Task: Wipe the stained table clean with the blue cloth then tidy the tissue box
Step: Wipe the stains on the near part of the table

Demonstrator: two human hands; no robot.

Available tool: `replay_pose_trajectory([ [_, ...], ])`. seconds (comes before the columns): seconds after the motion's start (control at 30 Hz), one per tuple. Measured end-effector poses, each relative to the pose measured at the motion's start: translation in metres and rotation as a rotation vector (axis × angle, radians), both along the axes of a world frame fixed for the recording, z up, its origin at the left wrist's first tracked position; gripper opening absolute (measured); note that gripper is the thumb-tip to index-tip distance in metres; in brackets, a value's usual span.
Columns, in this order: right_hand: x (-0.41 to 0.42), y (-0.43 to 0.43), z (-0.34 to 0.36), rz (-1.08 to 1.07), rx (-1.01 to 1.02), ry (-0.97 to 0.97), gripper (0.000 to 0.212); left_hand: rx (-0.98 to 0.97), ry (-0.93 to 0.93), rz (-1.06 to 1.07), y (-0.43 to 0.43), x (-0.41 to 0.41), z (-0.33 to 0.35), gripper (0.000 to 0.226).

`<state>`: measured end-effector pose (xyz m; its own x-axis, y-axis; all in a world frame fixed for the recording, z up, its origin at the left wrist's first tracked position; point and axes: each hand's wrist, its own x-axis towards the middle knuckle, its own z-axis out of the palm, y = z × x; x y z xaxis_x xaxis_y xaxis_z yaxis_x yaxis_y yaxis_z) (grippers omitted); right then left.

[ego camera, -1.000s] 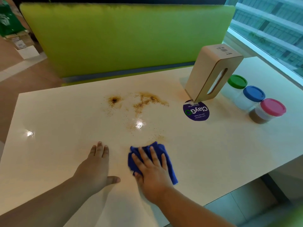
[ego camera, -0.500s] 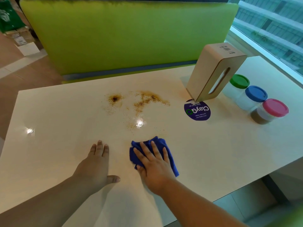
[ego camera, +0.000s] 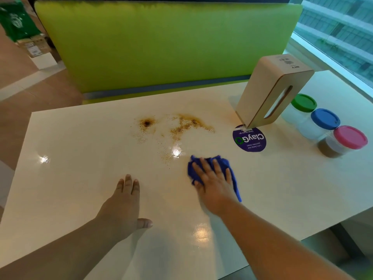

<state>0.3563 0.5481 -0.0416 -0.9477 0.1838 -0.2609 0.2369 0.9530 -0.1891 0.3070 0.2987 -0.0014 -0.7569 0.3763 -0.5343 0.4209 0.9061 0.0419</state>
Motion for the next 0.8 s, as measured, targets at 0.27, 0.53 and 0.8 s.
replay_pose_trajectory([
  [0.27,-0.002,-0.031,0.003,0.014,-0.007,-0.040,0.056,-0.009,0.018,-0.018,0.000,0.002,0.000,0.120],
  [0.53,-0.051,0.031,0.002,-0.203,0.028,-0.109,0.055,0.002,0.019,-0.028,-0.002,0.001,0.000,0.120],
  [0.8,-0.026,0.010,0.001,0.109,0.005,-0.011,0.054,-0.011,0.026,-0.034,-0.001,0.001,0.001,0.121],
])
